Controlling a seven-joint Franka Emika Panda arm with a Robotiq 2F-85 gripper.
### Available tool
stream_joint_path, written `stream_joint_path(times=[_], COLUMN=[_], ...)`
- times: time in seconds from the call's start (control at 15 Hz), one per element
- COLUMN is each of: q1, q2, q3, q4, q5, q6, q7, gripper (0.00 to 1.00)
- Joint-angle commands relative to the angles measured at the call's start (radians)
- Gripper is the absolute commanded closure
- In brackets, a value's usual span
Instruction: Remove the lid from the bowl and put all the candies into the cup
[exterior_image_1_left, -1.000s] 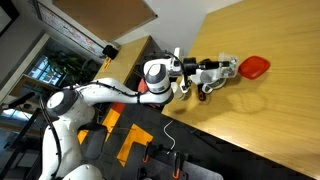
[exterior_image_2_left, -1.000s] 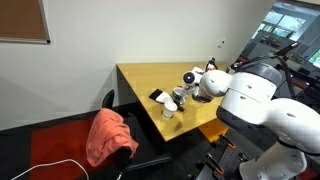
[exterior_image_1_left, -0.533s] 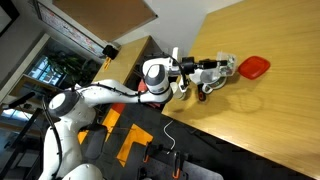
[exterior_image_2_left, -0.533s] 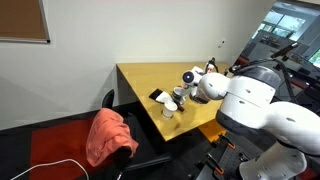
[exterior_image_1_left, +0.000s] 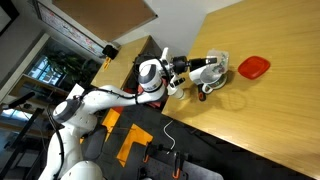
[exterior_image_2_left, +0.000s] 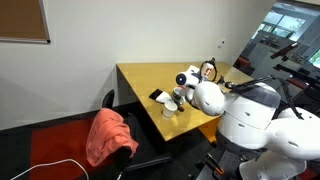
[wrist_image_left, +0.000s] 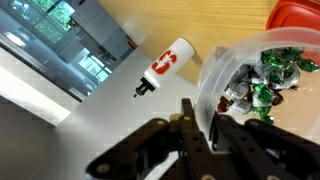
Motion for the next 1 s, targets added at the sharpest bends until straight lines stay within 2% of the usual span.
stream_joint_path(times=[0.0,0.07,0.33,0.6,0.93], q1=[0.058,0.054,0.051,0.041,0.037], q2=[0.115,0.04,0.048,0.048,0.048], q3=[-0.043,-0.041,-0.02,-0.002,0.015], q4=[0.023,0.018,0.06,0.087,0.103], q5=[-0.012,-0.194,-0.402,-0.515,-0.571], q6=[-0.102,-0.124,-0.208,-0.244,-0.256], q7=[0.011,0.117,0.216,0.257,0.259], gripper=[0.96,0.96,0.96,0.96,0.96])
